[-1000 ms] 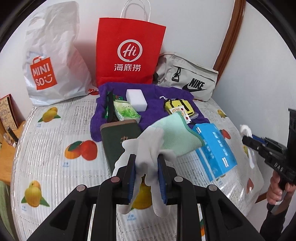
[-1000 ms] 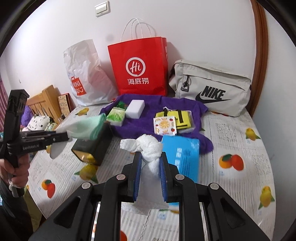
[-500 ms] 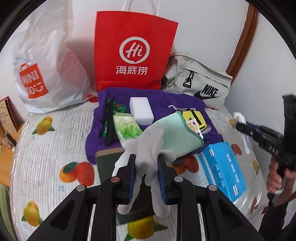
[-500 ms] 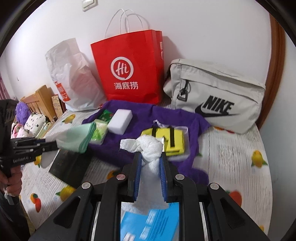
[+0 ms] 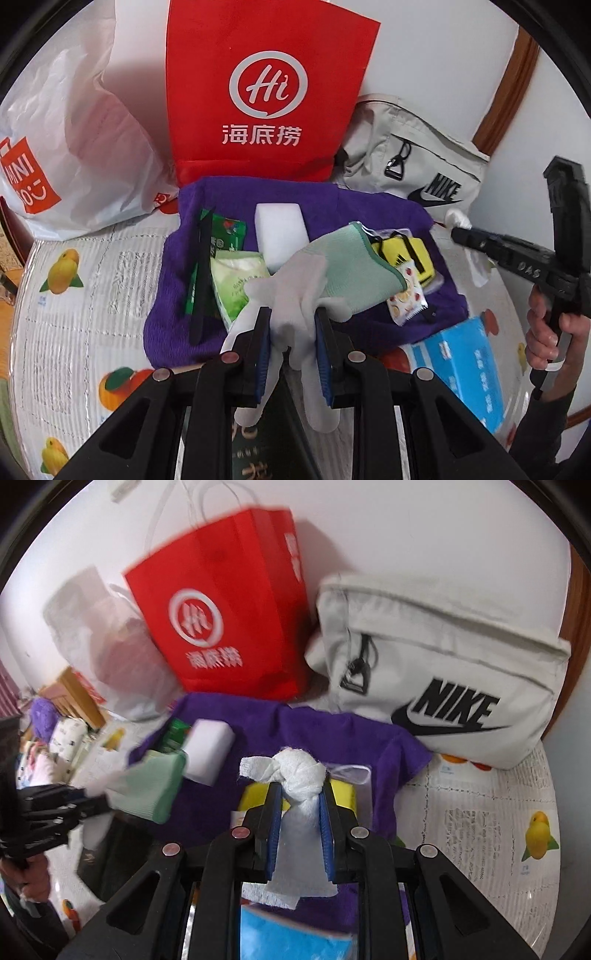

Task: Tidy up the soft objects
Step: 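Carry glove with left tool while right tool carries tissue onto purple towel, then open both tools to release glove and tissue on the towel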

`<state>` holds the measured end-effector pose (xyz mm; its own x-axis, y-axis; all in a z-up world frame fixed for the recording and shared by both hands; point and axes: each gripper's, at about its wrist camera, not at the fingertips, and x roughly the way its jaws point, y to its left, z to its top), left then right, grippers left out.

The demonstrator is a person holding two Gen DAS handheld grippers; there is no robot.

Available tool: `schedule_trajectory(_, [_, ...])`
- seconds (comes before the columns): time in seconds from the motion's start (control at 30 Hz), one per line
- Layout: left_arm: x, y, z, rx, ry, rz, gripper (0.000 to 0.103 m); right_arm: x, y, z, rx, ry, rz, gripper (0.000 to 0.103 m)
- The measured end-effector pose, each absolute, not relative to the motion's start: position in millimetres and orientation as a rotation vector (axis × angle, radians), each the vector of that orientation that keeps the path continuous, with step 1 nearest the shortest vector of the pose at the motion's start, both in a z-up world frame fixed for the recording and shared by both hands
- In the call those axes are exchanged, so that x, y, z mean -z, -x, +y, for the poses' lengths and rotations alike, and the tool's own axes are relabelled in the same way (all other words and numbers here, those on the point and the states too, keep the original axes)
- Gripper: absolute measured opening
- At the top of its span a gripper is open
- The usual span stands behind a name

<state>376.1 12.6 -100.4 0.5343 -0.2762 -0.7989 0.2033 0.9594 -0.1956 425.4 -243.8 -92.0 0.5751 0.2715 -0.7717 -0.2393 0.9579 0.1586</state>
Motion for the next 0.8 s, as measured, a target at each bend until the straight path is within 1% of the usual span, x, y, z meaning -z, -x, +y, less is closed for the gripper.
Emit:
schedule_trajectory(0.13, [107.8, -386.7, 7.8, 0.308, 0.083, 0.979, 0.021, 114.3, -440.2, -243.1, -0.297, -0.033, 0.977, 0.02])
schedule_trajectory(0.4, [117.9, -421.4, -8.7, 0.291, 0.042, 1.011, 0.021, 137.7, -449.1, -238.0, -0.311, 0.019, 1.032, 0.02])
schedule_trajectory(0.57, [129.2, -437.3, -13.7, 0.268, 0.019, 1.02, 0.022, 146.9, -454.0, -241.3, -0.315, 0.026, 1.064, 0.021])
schedule_trajectory(0.6, [131.2, -438.4, -14.6, 0.274, 0.017, 1.022, 0.024, 148.3, -454.9, -242.1, -0.316, 0.022, 1.067, 0.021])
schedule_trajectory(0.63, [132.5, -438.5, -16.1, 0.277, 0.009, 1.022, 0.024, 149.1, -455.6, -242.7, -0.318, 0.02, 1.069, 0.021])
schedule_trajectory(0.8, [131.5, -438.6, -23.3, 0.276, -0.033, 0.997, 0.024, 151.8, -457.2, -241.4, -0.319, 0.017, 1.071, 0.022])
